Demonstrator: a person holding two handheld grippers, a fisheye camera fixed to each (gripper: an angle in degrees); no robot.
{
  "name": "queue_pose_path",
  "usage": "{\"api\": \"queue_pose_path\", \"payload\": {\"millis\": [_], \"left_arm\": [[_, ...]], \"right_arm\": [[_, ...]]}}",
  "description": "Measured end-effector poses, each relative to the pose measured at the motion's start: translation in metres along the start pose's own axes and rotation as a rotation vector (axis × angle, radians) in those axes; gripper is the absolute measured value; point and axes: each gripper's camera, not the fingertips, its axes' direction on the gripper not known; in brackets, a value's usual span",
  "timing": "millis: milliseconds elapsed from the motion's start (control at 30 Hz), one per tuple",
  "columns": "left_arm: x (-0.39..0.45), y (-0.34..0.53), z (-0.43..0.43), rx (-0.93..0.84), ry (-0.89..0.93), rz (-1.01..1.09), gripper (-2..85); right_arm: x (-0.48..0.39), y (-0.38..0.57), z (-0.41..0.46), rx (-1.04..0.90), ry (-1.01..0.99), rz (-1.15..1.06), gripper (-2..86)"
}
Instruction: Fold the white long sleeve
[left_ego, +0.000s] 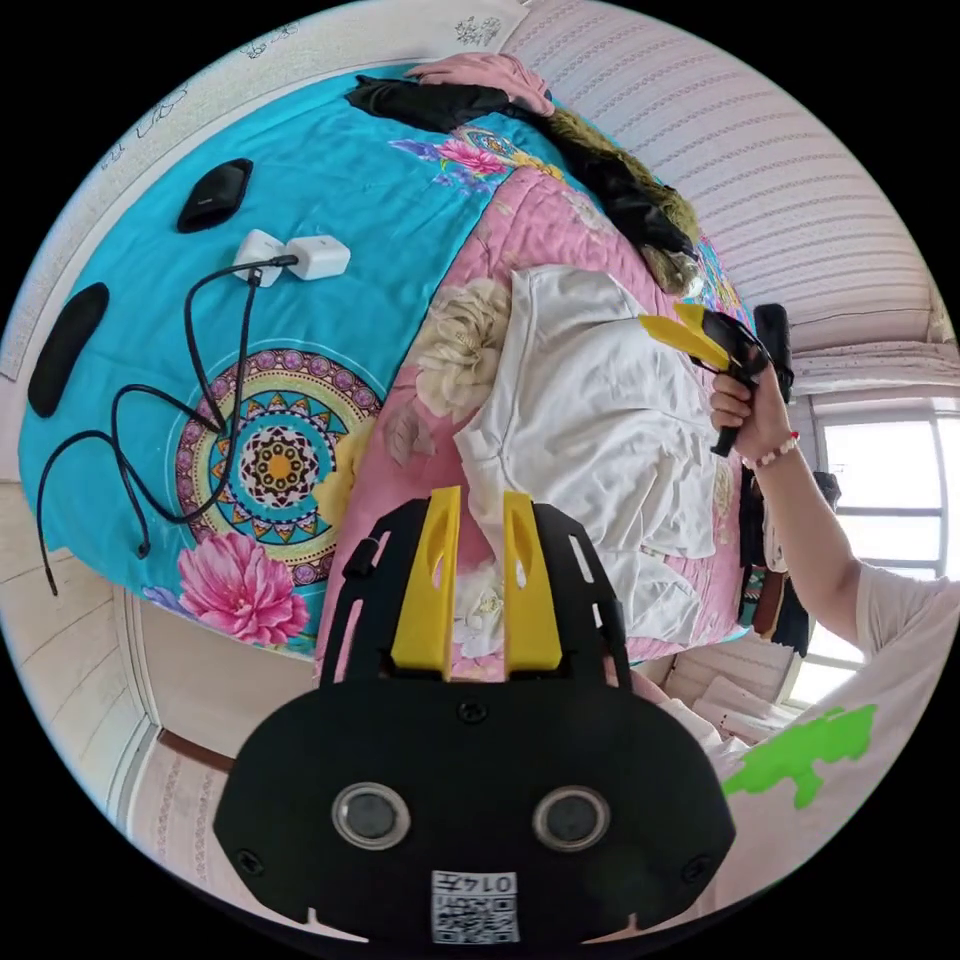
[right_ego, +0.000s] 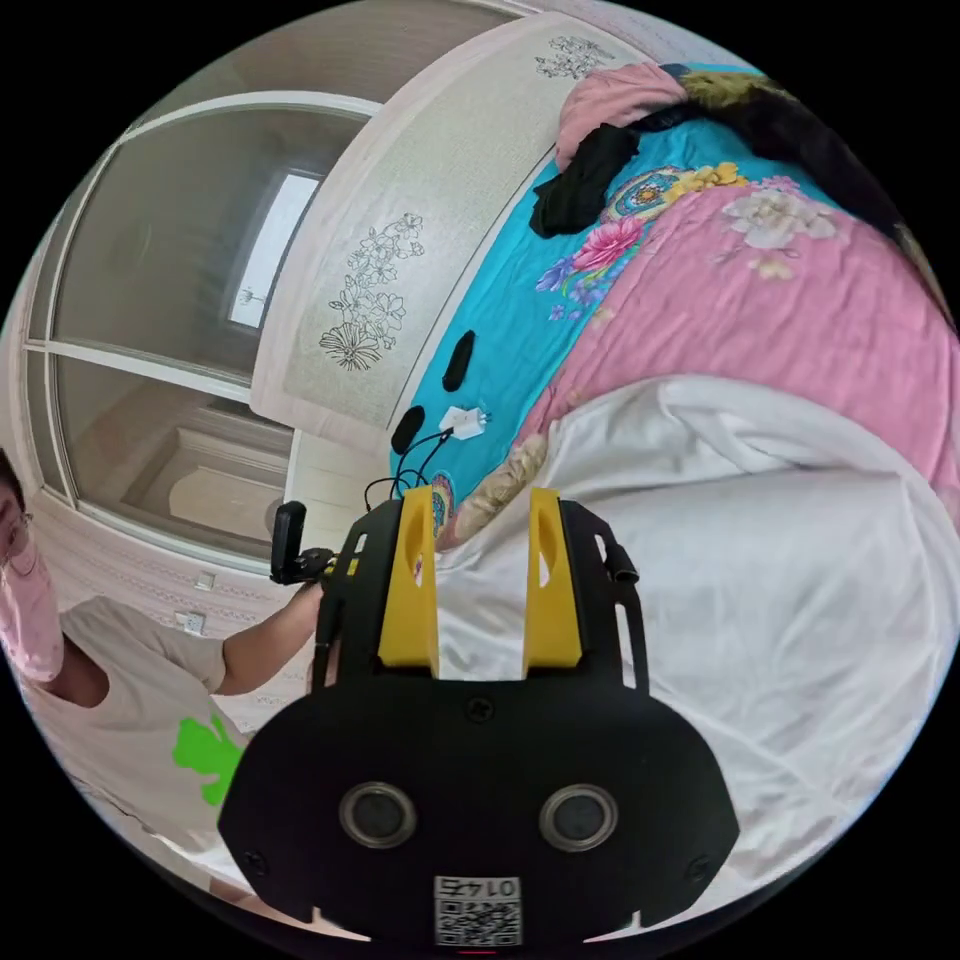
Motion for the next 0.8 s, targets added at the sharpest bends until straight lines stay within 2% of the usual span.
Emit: {"api": "queue_pose_path", "payload": {"millis": [67,167,233,333,433,500,600,667,800], "left_arm": [[0.014,-0.013,-0.010,0.019,-0.087,0.046,9.7],[0.053,-0.046,-0.025,0.084,-0.230,0.181,9.1],[0.082,-0.076,-0.024,0.106,-0.213,0.306,8.7],[0.128,-0.140,0.000,0.124,-0.182,0.473,8.6],[0.164,-0.205,0.038,0.094,-0.186,0.589,8.5],[0.183,-0.250,0.075,0.002,-0.238,0.624,8.6],[0.203,-0.281,0.115,-0.124,-0.310,0.673,8.4],[0.213,-0.291,0.132,-0.149,-0.358,0.683,8.3],[0.224,-0.307,0.166,-0.241,-0.429,0.650,8.4]], "right_arm": [[0.016,0.025,-0.061,0.063,0.054,0.034,13.6],[0.042,0.065,-0.167,0.168,0.307,0.118,13.4],[0.070,0.089,-0.234,0.195,0.504,0.230,13.5],[0.110,0.109,-0.288,0.210,0.593,0.363,13.6],[0.139,0.118,-0.317,0.187,0.686,0.447,13.5],[0.156,0.122,-0.328,0.179,0.667,0.487,13.4],[0.176,0.130,-0.342,0.179,0.627,0.528,12.8],[0.186,0.133,-0.347,0.157,0.624,0.541,11.2],[0.198,0.140,-0.359,0.098,0.696,0.562,3.9]]}}
